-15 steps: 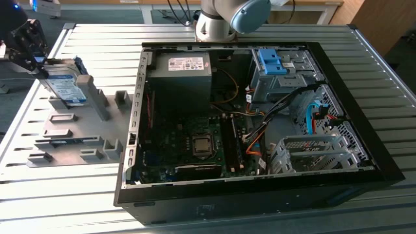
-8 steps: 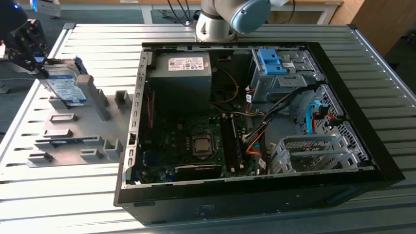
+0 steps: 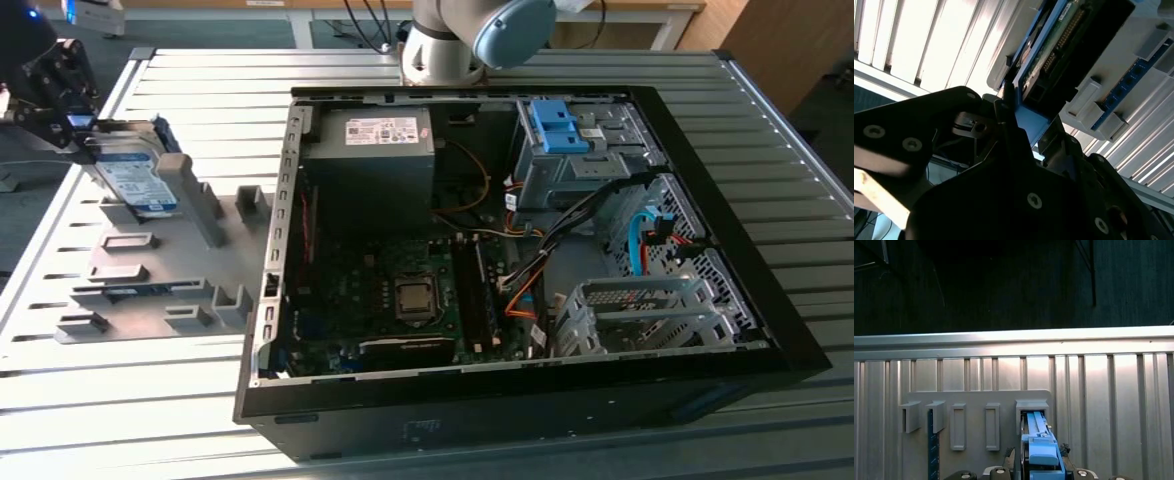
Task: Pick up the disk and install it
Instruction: 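Pick up the disk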
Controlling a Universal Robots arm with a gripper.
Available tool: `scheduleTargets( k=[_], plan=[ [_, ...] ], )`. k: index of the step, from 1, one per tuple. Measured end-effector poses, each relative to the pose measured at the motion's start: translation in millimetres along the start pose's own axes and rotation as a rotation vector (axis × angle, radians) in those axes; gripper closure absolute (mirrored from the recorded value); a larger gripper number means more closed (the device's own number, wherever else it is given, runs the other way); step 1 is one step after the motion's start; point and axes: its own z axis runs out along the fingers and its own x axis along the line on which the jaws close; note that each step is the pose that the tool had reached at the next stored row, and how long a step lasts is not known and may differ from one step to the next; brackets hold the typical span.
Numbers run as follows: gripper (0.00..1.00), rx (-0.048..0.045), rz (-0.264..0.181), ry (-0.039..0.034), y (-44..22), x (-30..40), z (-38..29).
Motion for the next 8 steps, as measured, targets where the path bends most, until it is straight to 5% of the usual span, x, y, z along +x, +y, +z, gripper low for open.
scheduleTargets(
  k=[8],
  plan=[
    [0.57,0.0000,0.011,0.0018,0.0,0.0,0.0]
  ],
)
